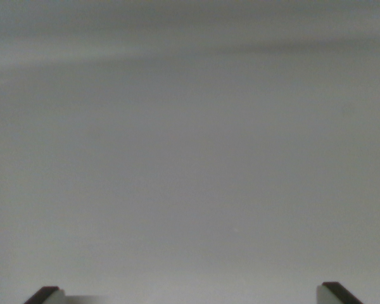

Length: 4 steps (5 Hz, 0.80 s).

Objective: Pick yellow cube

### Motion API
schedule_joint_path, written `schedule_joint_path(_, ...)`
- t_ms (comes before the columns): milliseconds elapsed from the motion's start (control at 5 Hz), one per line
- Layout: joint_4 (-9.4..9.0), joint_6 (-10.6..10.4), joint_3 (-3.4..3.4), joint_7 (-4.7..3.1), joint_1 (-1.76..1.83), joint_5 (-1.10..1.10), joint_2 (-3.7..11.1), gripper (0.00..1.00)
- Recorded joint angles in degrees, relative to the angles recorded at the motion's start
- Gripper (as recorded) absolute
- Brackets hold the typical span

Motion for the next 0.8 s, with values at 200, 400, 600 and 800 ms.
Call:
schedule_joint_path(200, -2.1, -2.5, 0.62, 1.05, 0.58, -0.03, 0.5, 0.0)
schedule_joint_path(400, -2.1, -2.5, 0.62, 1.05, 0.58, -0.03, 0.5, 0.0)
schedule_joint_path(600, -4.36, -5.2, 1.29, 2.18, 1.21, -0.05, 1.04, 0.0)
schedule_joint_path(800, -4.36, -5.2, 1.29, 2.18, 1.21, -0.05, 1.04, 0.0)
